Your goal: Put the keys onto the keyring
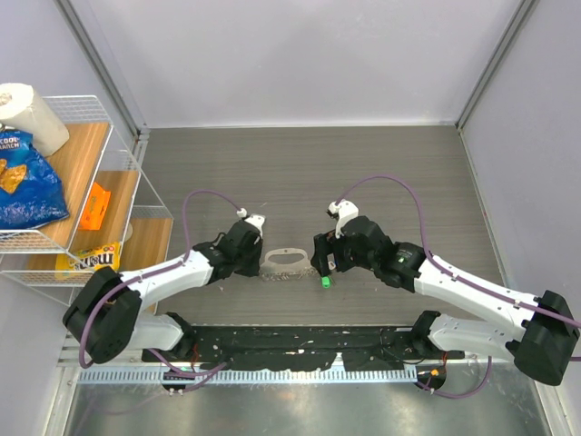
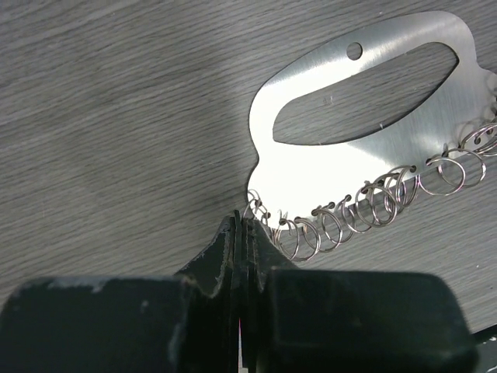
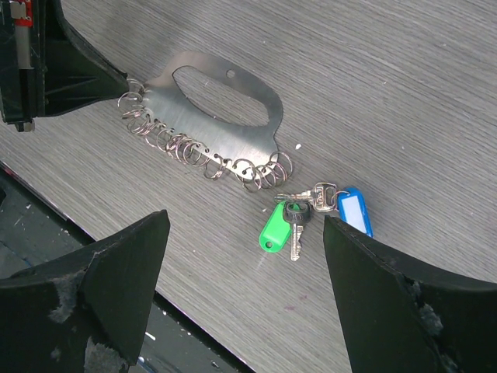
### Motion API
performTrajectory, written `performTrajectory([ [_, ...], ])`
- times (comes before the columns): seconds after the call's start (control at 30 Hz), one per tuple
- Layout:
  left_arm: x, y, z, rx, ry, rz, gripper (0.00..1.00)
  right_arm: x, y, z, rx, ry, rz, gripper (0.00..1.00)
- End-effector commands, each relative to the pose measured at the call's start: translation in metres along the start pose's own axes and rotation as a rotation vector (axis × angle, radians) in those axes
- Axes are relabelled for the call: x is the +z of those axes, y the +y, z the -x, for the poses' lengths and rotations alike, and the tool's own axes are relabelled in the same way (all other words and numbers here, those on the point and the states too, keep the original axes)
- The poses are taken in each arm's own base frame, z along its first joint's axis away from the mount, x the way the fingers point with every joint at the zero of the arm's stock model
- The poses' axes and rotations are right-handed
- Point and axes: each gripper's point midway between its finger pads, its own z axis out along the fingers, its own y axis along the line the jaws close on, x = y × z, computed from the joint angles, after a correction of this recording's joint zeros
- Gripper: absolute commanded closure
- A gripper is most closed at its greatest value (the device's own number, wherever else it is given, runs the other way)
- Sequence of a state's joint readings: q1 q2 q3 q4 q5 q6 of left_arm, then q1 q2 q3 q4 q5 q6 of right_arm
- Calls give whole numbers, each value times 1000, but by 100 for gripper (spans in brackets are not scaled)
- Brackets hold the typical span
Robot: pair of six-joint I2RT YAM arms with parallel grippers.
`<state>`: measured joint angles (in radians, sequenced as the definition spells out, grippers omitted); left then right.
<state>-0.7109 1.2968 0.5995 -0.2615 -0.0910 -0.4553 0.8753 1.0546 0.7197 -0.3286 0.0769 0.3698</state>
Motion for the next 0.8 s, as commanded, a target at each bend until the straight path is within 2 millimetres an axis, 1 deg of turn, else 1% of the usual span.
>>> performTrajectory([
  [0.0, 0, -4, 12, 9, -46, -23, 100, -3, 8, 19, 10, -57, 17, 14],
  [0.13, -12, -6, 22, 28, -79, -35, 100, -6, 11, 23, 6, -68, 26, 13],
  [0.23, -27, -11, 31, 60, -114, -68, 100, -12, 17, 32, -22, -82, 50, 14],
  [0.4, -65, -23, 47, 140, -213, -162, 100, -28, 32, 48, -87, -116, 123, 14],
  [0.43, -74, -29, 49, 158, -229, -205, 100, -30, 33, 51, -95, -125, 127, 14],
  [0.47, -81, -32, 49, 169, -244, -226, 100, -35, 42, 54, -112, -131, 170, 14],
  [0.53, -91, -38, 54, 168, -280, -268, 100, -41, 47, 61, -138, -153, 193, 14],
  [0.63, -97, -36, 54, 153, -285, -259, 100, -46, 47, 65, -149, -158, 188, 14],
  [0.7, -92, -27, 53, 131, -276, -206, 100, -45, 48, 64, -152, -155, 193, 14],
  [0.73, -87, -25, 49, 118, -258, -195, 98, -44, 48, 62, -152, -148, 196, 14],
  [0.77, -81, -18, 49, 98, -251, -148, 90, -43, 49, 61, -150, -146, 197, 14],
])
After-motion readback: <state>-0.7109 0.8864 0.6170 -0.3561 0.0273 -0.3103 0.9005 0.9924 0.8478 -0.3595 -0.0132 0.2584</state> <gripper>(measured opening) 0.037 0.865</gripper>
